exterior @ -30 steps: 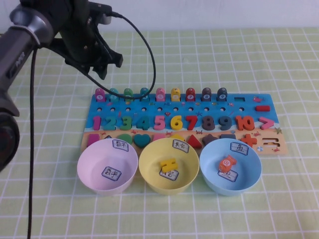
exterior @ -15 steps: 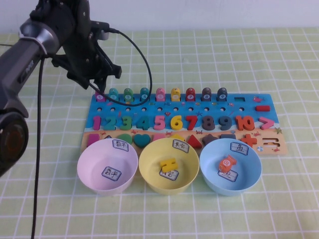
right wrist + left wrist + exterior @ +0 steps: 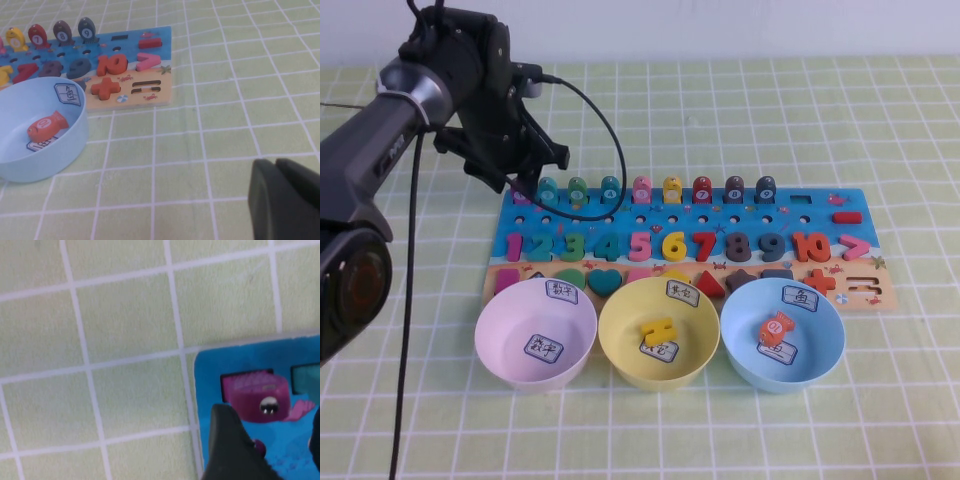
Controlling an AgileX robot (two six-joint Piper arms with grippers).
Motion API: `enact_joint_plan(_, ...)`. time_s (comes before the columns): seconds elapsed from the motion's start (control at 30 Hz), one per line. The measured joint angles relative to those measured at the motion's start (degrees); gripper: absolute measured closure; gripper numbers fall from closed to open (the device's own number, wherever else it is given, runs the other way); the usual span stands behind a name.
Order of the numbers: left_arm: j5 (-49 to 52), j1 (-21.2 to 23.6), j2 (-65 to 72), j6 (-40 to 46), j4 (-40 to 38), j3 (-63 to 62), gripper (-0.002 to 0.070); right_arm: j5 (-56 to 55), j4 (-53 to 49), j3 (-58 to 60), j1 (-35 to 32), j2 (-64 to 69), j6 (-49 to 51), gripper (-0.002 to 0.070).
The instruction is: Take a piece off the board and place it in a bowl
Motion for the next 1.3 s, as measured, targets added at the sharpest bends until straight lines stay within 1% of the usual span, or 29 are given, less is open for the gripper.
enact_joint_plan(0.33,-3.59,0.00,0.00,-1.04,0.00,0.00,0.0370,0.00,0.00,0.00,0.00,0.00,0.00,0.0694)
enact_joint_plan(0.53,-3.71,0.08,0.00,-1.40,0.00,0.00,0.0370,0.00,0.00,0.00,0.00,0.00,0.00,0.0694)
enact_joint_plan(0.77,-3.71,1.19,0.00,-2.29,0.00,0.00,0.0370,0.00,0.00,0.00,0.00,0.00,0.00,0.0694)
enact_joint_plan(1.3,-3.49,1.19,0.40,-2.07,-1.14,0.00,0.0370,0.00,0.00,0.00,0.00,0.00,0.00,0.0694)
